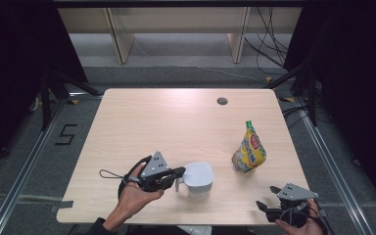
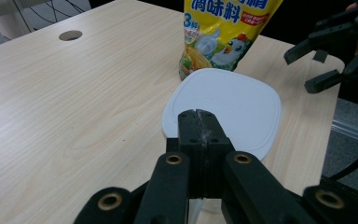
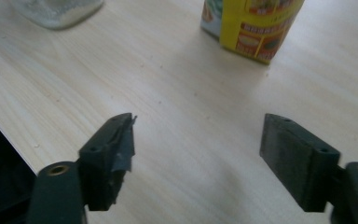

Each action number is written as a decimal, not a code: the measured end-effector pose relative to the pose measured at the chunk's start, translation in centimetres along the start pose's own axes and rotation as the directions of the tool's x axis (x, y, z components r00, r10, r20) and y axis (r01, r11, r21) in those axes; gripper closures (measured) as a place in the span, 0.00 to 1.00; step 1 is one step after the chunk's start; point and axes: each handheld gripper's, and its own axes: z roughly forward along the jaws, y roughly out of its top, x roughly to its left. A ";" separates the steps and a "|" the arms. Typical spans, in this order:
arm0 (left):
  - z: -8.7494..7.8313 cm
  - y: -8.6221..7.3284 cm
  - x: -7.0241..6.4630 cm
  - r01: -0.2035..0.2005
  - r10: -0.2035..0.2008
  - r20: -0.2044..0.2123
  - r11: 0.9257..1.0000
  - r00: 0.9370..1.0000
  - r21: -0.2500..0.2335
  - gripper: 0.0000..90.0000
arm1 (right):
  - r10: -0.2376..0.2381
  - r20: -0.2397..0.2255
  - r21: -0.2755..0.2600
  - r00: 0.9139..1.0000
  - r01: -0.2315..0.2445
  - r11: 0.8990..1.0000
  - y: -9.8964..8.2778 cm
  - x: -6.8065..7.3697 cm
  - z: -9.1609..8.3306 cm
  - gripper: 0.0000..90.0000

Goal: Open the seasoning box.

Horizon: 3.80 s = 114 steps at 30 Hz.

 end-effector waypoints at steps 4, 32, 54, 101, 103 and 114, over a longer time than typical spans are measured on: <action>0.2 -0.2 0.0 -0.006 0.006 -0.007 1.000 1.000 0.006 0.99 | -0.054 0.013 -0.075 0.998 0.054 0.996 0.5 0.0 -0.5 0.38; 0.2 -0.5 -0.2 0.005 -0.005 -0.004 1.000 1.000 -0.009 0.98 | -0.133 -0.146 -0.245 0.980 0.095 0.965 4.7 3.8 1.5 0.90; 0.1 -0.8 -0.1 0.009 -0.009 -0.003 1.000 1.000 -0.023 0.98 | -0.180 -0.219 -0.285 0.959 0.113 0.952 8.5 5.8 3.9 1.00; -3.7 -7.8 -0.4 0.060 -0.055 -0.056 0.995 0.997 0.083 0.43 | -0.287 -0.273 -0.398 0.918 0.163 0.903 14.6 9.8 4.2 1.00; -3.7 -7.9 -0.4 0.038 -0.033 -0.051 0.995 0.998 0.090 0.42 | -0.299 -0.281 -0.394 0.912 0.174 0.902 14.8 10.1 4.4 1.00; -3.3 -9.3 -0.5 0.070 -0.061 -0.074 0.990 0.995 0.125 0.38 | -0.295 -0.276 -0.389 0.915 0.175 0.904 14.7 10.5 4.1 0.98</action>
